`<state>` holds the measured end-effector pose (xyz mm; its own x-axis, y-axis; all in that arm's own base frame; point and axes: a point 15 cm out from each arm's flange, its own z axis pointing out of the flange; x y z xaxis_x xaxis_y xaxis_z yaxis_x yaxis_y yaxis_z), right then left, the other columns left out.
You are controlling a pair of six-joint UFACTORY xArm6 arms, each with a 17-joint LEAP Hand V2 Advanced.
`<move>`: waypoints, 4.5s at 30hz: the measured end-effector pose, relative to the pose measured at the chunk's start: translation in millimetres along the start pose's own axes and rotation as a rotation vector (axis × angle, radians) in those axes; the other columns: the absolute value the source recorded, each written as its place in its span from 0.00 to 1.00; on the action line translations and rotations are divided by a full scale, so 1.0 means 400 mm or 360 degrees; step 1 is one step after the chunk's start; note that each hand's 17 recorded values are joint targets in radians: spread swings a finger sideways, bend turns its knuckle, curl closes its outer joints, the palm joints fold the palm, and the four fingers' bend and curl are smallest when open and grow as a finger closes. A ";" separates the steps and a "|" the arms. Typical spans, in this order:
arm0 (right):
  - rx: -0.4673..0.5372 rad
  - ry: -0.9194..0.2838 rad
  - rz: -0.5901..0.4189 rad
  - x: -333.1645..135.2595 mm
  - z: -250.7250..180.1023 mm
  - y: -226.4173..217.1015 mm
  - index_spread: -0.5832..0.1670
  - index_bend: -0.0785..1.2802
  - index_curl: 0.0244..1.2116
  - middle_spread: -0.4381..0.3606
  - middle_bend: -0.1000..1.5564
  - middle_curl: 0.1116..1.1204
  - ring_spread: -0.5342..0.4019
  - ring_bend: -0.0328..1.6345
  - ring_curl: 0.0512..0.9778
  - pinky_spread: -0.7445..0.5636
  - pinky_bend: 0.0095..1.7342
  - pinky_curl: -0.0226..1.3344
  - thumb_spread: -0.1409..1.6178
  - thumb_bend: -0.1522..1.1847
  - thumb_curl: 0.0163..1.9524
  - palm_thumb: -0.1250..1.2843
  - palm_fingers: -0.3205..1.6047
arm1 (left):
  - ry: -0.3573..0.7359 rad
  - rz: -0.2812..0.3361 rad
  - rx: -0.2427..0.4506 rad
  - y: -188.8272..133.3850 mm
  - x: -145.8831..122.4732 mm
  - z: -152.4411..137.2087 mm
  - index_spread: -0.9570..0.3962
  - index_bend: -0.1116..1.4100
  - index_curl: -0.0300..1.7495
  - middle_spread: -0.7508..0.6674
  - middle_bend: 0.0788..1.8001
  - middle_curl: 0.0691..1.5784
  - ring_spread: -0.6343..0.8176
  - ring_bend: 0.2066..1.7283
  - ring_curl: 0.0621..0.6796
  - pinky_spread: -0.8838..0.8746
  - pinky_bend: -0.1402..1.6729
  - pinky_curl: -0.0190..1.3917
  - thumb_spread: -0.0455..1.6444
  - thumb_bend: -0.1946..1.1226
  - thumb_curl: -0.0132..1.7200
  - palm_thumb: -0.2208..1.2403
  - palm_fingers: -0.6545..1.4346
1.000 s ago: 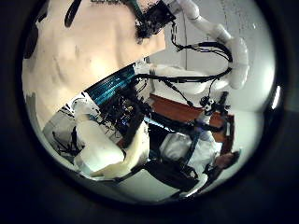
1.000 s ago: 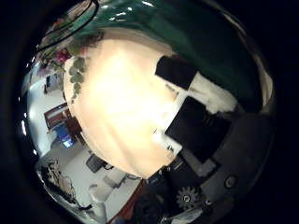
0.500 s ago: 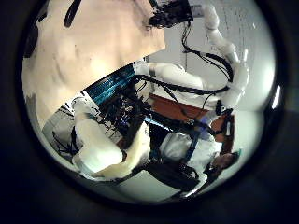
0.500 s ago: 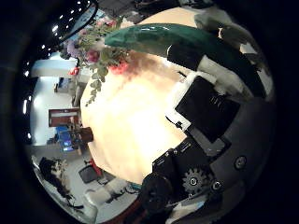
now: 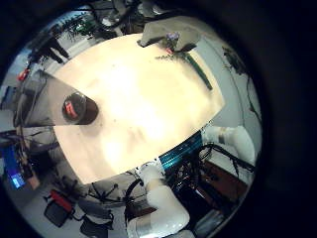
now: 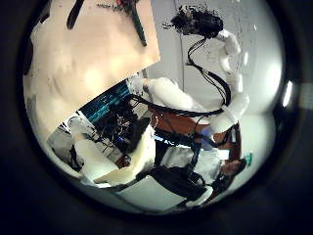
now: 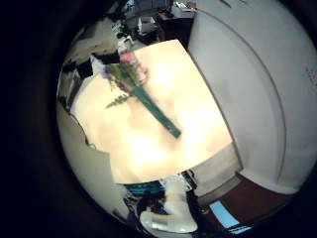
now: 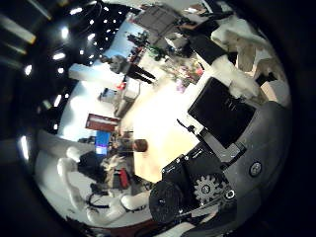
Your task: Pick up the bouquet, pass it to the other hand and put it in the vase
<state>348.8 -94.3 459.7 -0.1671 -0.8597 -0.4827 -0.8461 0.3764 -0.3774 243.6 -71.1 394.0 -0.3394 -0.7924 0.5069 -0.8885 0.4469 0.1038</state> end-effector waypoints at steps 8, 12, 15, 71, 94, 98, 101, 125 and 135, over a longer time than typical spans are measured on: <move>0.0016 0.0029 0.0055 0.032 -0.015 -0.006 0.43 0.79 0.66 0.40 0.83 0.53 0.37 0.86 0.56 0.36 0.78 0.36 0.62 0.06 0.38 0.68 0.71 | 0.0058 0.0002 -0.0044 0.026 0.000 0.010 0.75 0.18 0.20 0.80 0.07 0.18 0.82 0.21 0.23 0.88 0.31 0.12 0.71 0.13 0.19 0.38 0.35; -0.0178 0.0213 0.0142 0.140 0.026 0.033 0.40 0.50 0.60 0.40 0.74 0.49 0.35 0.84 0.54 0.29 0.80 0.37 0.65 0.07 0.34 0.60 0.49 | 0.0075 0.0012 -0.0063 0.033 -0.004 0.023 0.75 0.18 0.20 0.80 0.07 0.18 0.82 0.21 0.23 0.88 0.31 0.12 0.71 0.13 0.19 0.38 0.35; -0.0351 0.0370 0.0215 0.203 0.078 0.067 0.36 0.46 0.55 0.42 0.66 0.45 0.38 0.78 0.50 0.35 0.73 0.34 0.66 0.09 0.31 0.58 0.34 | 0.0088 0.0016 -0.0067 0.037 -0.013 0.029 0.75 0.18 0.20 0.80 0.07 0.18 0.83 0.21 0.23 0.88 0.31 0.12 0.71 0.13 0.19 0.38 0.35; -0.0999 0.0791 0.0419 0.512 0.625 0.321 0.32 0.34 0.43 0.36 0.56 0.41 0.31 0.70 0.36 0.27 0.61 0.10 0.67 0.11 0.24 0.65 0.72 | 0.0055 0.0086 -0.0197 -0.001 0.029 0.052 0.76 0.18 0.20 0.81 0.07 0.18 0.83 0.21 0.23 0.89 0.30 0.12 0.72 0.13 0.19 0.38 0.34; -0.0579 0.0794 0.0188 0.406 0.394 0.192 0.42 0.86 0.71 0.40 0.86 0.62 0.37 0.87 0.60 0.41 0.85 0.34 0.61 0.16 0.38 0.91 0.78 | 0.0061 0.0083 -0.0196 -0.006 0.029 0.055 0.76 0.18 0.20 0.81 0.07 0.18 0.83 0.21 0.23 0.89 0.30 0.13 0.71 0.13 0.19 0.38 0.34; -0.0471 0.0719 0.0141 0.345 0.315 0.158 0.45 0.88 0.70 0.41 0.87 0.61 0.38 0.88 0.61 0.42 0.84 0.36 0.59 0.15 0.41 0.90 0.78 | 0.0056 0.0076 -0.0182 -0.008 0.035 0.046 0.76 0.19 0.20 0.81 0.07 0.18 0.83 0.21 0.23 0.89 0.30 0.13 0.71 0.13 0.19 0.38 0.34; -0.0390 0.0600 0.0102 0.279 0.254 0.130 0.46 0.90 0.69 0.41 0.88 0.61 0.38 0.88 0.62 0.42 0.84 0.37 0.59 0.15 0.43 0.90 0.78 | 0.0048 0.0075 -0.0162 -0.015 0.039 0.035 0.76 0.18 0.20 0.81 0.07 0.18 0.83 0.21 0.23 0.89 0.30 0.13 0.71 0.13 0.19 0.38 0.34; 0.0012 -0.0821 -0.0216 -0.176 -0.052 0.039 0.51 0.95 0.62 0.42 0.90 0.57 0.38 0.90 0.64 0.43 0.79 0.48 0.56 0.14 0.56 0.91 0.77 | 0.0772 0.0059 0.0435 -0.221 0.099 -0.158 0.79 0.18 0.20 0.80 0.07 0.18 0.83 0.20 0.23 0.87 0.30 0.13 0.70 0.13 0.19 0.37 0.37; -0.0190 -0.1087 -0.0403 -0.314 -0.015 0.132 0.52 0.96 0.61 0.42 0.90 0.56 0.39 0.90 0.64 0.43 0.77 0.52 0.55 0.13 0.60 0.90 0.77 | 0.1100 0.0058 0.0617 -0.282 0.126 -0.246 0.81 0.17 0.19 0.80 0.07 0.18 0.82 0.21 0.23 0.87 0.31 0.13 0.68 0.13 0.19 0.35 0.36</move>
<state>322.2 31.4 505.2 0.3601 -0.4939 -0.7915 -0.8728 0.1213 -0.4728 356.9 -120.5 491.8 -0.2144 -0.2858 0.9340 -0.9680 0.1901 -0.1640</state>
